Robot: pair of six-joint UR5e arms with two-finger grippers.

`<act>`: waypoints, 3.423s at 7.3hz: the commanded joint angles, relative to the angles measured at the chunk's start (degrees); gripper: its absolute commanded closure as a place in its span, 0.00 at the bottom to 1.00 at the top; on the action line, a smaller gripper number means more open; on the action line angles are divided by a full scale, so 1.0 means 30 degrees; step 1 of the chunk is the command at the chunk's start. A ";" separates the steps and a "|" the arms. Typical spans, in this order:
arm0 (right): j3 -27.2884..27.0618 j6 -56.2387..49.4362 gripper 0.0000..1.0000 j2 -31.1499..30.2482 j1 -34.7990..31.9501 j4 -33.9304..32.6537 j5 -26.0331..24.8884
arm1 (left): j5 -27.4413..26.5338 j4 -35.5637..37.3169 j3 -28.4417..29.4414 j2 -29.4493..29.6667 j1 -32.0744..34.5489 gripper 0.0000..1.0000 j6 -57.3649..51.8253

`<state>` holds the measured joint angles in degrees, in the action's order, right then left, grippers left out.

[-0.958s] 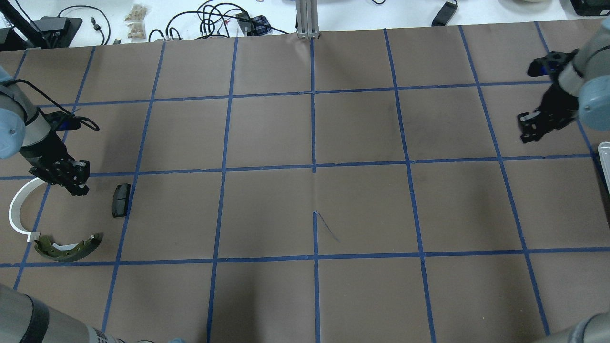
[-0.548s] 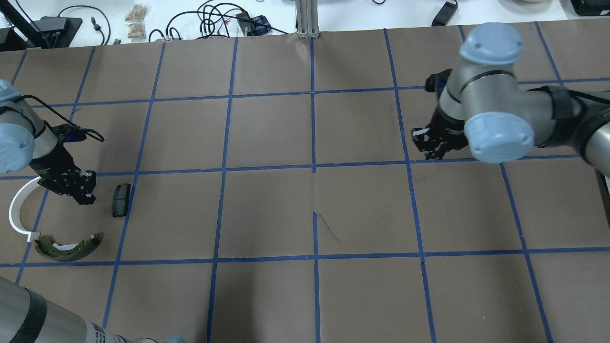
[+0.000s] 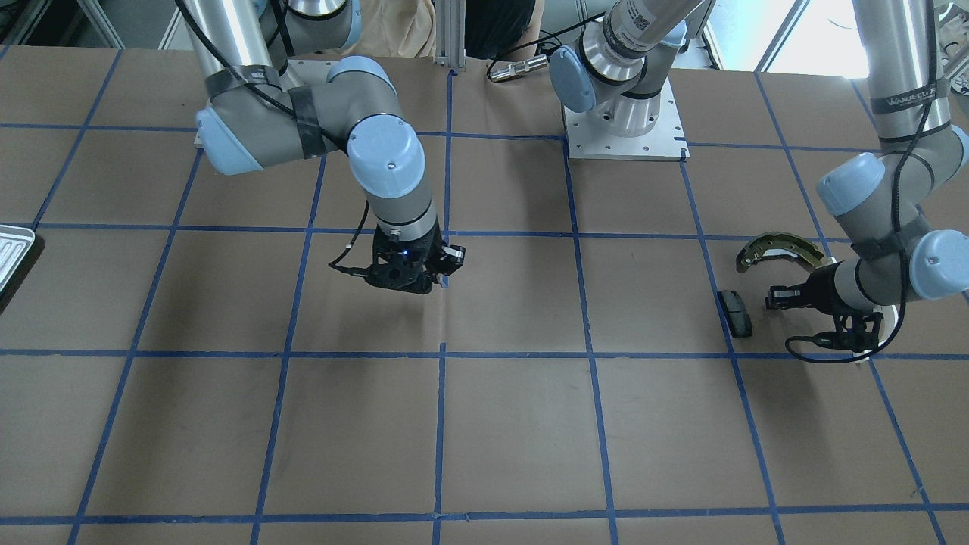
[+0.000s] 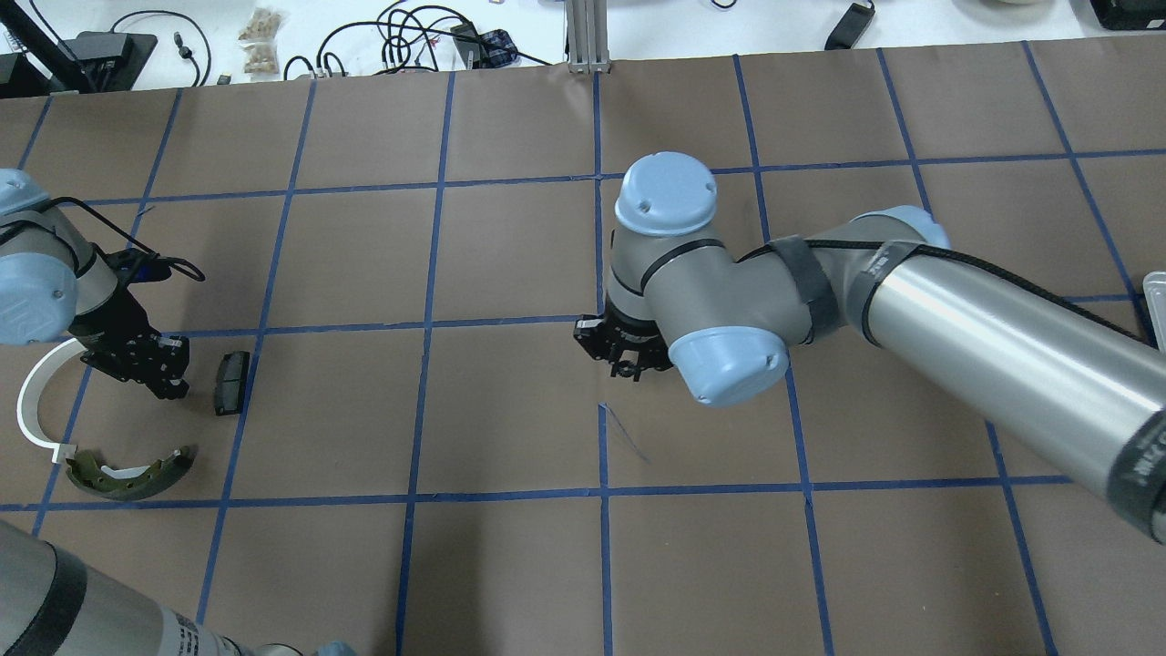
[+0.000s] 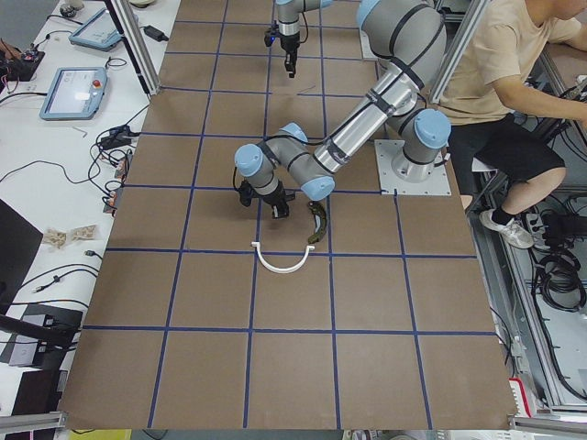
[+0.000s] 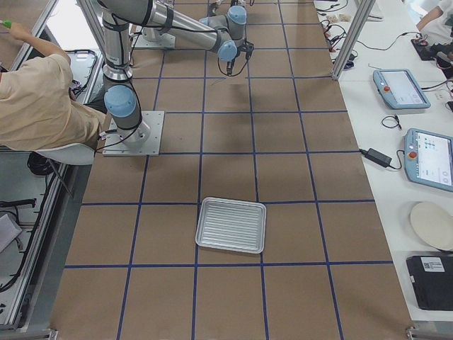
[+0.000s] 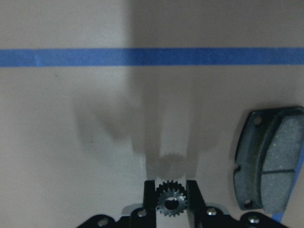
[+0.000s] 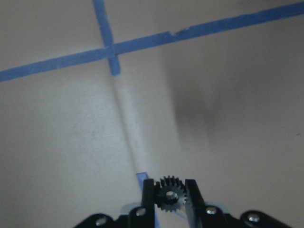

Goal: Place bearing gear from tray to pile

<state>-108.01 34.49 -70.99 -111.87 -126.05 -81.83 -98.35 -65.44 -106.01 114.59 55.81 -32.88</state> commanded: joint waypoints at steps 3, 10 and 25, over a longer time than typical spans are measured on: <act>-0.0060 0.2595 0.01 0.2040 -0.1325 -0.3773 0.0324 | -0.0001 -0.0129 0.0469 -0.0579 0.0492 0.00 0.0296; 0.7690 -0.9051 0.00 -0.1819 0.4852 1.0263 -0.1807 | 0.2487 -0.5259 0.4106 -0.2719 1.0554 0.00 0.7904; 0.5652 -1.3988 0.00 -0.6748 0.6849 1.1725 -0.2402 | 0.3222 0.3794 -0.0289 0.0414 1.8339 0.28 1.5854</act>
<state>-90.92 -7.38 -91.18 -91.32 -90.80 -89.05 -88.68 -54.52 -106.86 115.26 110.86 14.55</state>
